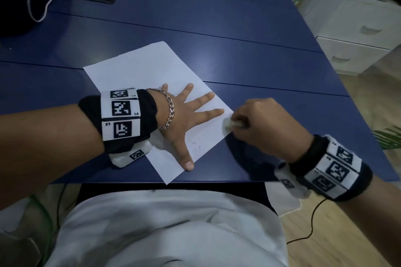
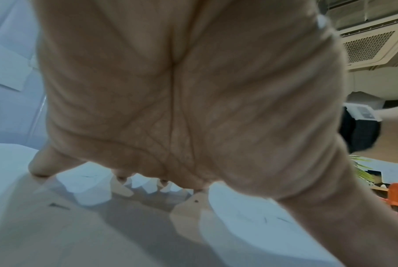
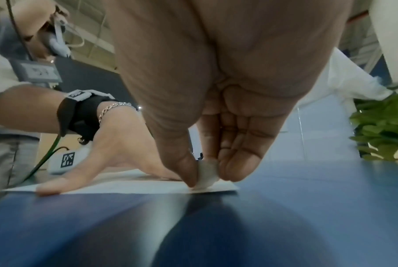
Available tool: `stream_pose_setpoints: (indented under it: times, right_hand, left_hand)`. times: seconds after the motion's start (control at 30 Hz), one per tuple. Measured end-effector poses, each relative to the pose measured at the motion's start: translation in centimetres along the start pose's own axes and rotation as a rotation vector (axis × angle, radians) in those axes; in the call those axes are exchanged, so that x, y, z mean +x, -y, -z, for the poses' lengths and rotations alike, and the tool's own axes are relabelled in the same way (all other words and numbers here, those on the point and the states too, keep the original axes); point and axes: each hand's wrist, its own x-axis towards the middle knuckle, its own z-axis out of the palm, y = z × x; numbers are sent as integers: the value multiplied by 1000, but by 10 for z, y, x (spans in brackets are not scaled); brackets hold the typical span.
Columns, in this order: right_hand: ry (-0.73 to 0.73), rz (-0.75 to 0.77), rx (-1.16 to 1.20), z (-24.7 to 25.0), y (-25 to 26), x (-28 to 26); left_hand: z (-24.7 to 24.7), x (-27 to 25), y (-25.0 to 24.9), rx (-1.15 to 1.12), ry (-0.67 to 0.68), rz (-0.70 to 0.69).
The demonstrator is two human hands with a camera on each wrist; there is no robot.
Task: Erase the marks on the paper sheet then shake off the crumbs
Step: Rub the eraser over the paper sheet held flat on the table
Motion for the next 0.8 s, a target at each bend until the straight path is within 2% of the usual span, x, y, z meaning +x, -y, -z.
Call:
stream_pose_setpoints:
  times: [0.1,0.2,0.4,0.57,0.63,0.73,0.8]
  right_hand:
    - [16,59,-7,-8,42,-19]
    - [140,131,25,-12,62,-31]
    - [-66,-123,41,1,-10,-10]
    - [-322,-264,298,28,-25,-37]
    - [-326,-310,425,29,-20,-55]
    - [-256,-324,607,18,-5,-79]
    - [-213,-298,680,9,4,-89]
  left_hand:
    - [0,1,-1,10,2,8]
    - [1,3,-2,15,3,16]
    - [4,-1,-1,17,17,2]
    - [-2,-7,6,-14,-28,-60]
    - [-6,-11,11,-41,-52,-101]
    - [-9,-26,25,-110,-115,-168]
    - [2,-51,51,-264,-196,-120]
